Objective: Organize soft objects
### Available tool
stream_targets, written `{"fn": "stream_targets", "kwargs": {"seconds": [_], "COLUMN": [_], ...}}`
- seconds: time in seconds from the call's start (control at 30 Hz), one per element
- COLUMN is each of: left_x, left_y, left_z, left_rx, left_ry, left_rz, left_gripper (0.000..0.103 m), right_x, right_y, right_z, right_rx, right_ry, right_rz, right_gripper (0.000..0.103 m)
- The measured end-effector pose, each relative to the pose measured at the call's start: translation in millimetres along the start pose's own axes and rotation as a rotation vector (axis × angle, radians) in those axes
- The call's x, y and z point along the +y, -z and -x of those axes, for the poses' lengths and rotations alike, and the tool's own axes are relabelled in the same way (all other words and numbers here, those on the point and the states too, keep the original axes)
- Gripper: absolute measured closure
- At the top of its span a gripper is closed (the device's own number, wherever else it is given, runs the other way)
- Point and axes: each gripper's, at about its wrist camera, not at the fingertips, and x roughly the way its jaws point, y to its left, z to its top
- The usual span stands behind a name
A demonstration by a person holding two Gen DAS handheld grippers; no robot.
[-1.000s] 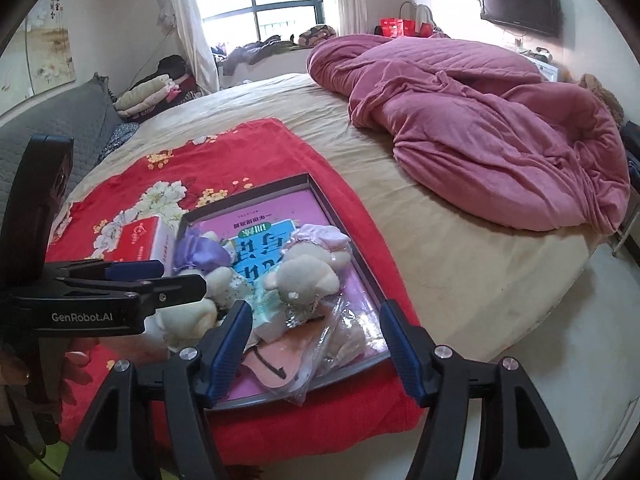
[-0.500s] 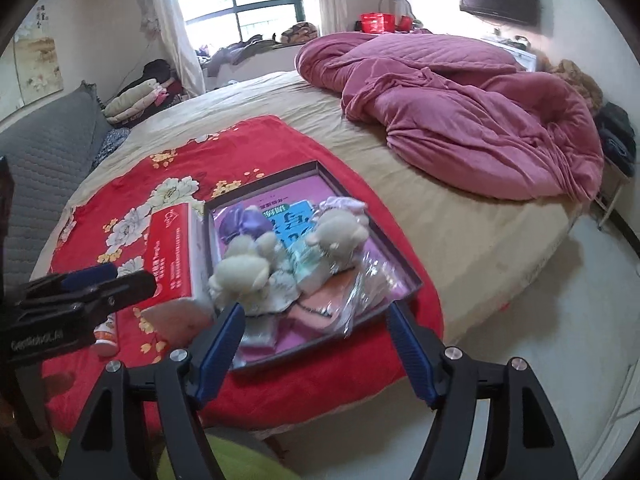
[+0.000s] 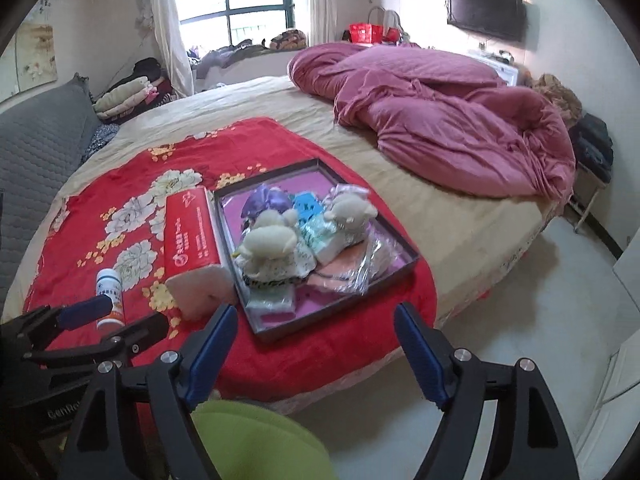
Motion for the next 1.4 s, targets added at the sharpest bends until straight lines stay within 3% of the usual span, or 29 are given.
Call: {"fn": "stream_targets", "kwargs": {"seconds": [0.47, 1.4], "left_x": [7.0, 12.3], "left_y": [8.1, 25.9], "left_z": [16.1, 23.1], "left_rx": [-0.019, -0.007], "left_ry": [-0.018, -0.063], "left_rz": [0.033, 0.023], "left_gripper": [0.025, 0.025], "right_x": [-9.9, -2.0], "right_y": [22.9, 37.9], "right_z": [12.1, 9.1], "right_rx": [0.017, 0.028], "right_ry": [0.067, 0.059], "right_rz": [-0.070, -0.092], "right_gripper": [0.023, 0.023]}}
